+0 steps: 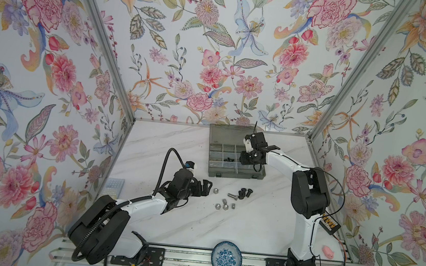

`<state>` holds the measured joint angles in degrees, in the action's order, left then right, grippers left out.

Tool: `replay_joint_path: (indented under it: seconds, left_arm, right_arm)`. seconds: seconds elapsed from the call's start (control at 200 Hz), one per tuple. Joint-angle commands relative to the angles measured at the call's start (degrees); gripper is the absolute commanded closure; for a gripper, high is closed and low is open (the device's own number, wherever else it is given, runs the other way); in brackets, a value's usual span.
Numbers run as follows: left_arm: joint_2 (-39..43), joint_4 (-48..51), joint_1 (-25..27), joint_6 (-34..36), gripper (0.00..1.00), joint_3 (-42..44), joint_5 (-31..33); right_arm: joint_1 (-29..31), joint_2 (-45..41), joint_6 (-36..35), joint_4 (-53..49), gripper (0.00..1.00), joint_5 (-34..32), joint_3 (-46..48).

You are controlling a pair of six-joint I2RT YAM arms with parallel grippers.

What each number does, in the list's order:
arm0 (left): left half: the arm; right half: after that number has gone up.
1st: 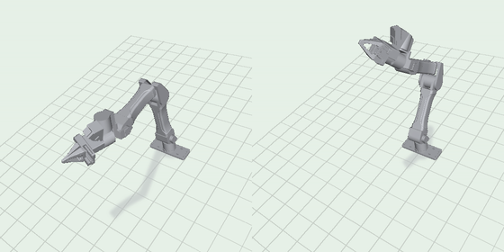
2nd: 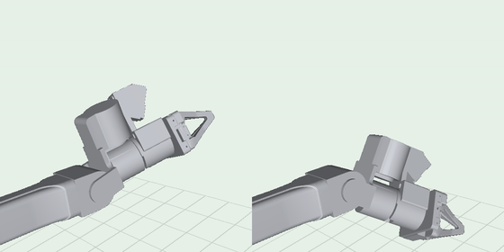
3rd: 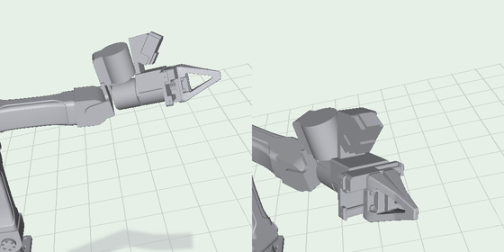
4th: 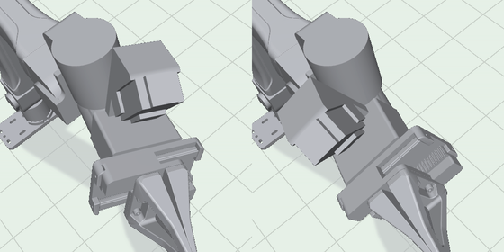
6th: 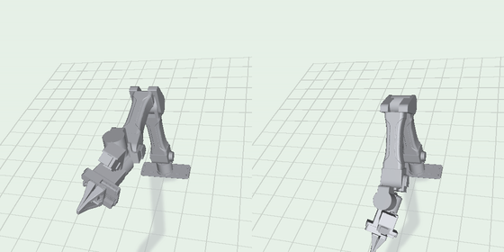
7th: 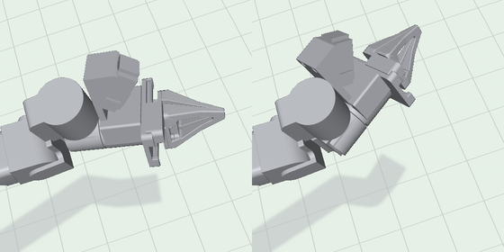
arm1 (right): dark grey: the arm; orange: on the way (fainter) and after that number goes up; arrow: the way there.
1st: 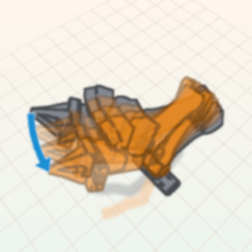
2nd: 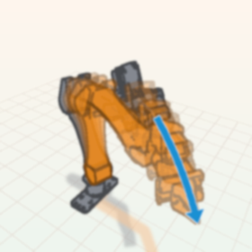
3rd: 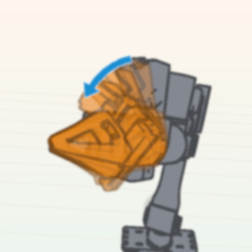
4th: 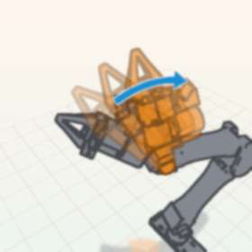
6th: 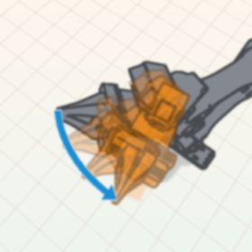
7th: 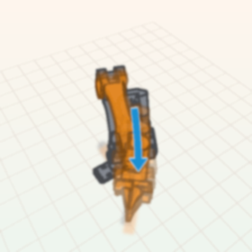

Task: Sort the screws and nuts into containers
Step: 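Open the right gripper to drop the black hex nut into the compartment, then move the right gripper back over the pile of nuts and bolts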

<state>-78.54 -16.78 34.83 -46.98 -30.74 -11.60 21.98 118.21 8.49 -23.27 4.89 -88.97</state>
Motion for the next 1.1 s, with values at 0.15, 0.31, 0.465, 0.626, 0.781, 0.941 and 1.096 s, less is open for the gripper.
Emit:
replay_joint_path:
  seconds: [0.15, 0.31, 0.465, 0.626, 0.781, 0.941, 1.096]
  left_arm:
    - [0.2, 0.3, 0.3, 0.2, 0.01, -0.4, 0.9]
    - [0.3, 0.1, 0.2, 0.0, 0.01, -0.1, 0.9]
    - [0.2, -0.1, 0.2, -0.1, 0.01, 0.0, 1.0]
    - [0.1, -0.6, 0.2, -0.3, 0.01, 0.3, 1.0]
    - [0.0, -0.7, 0.2, -0.3, 0.01, 0.4, 0.7]
    - [0.4, 0.0, 0.2, -0.4, 0.01, 0.7, 1.1]
    - [1.4, 0.0, 0.2, -1.0, 0.01, 1.4, 1.9]
  right_arm:
    - [-0.4, -4.2, -1.8, -1.5, 0.54, -0.5, 0.2]
    - [-0.3, -9.4, -2.2, -1.4, 0.51, 1.2, 4.3]
    - [-0.4, -15.7, -1.5, -1.4, 0.49, 5.3, 10.0]
    - [0.2, -22.4, 0.5, -1.4, 0.48, 8.6, 17.1]
    - [2.5, -28.0, 0.6, -1.5, 0.46, 9.8, 23.4]
    - [7.3, -32.0, 0.5, -1.8, 0.44, 8.8, 29.3]
    - [11.4, -33.8, 6.0, -1.9, 0.44, 7.6, 33.2]
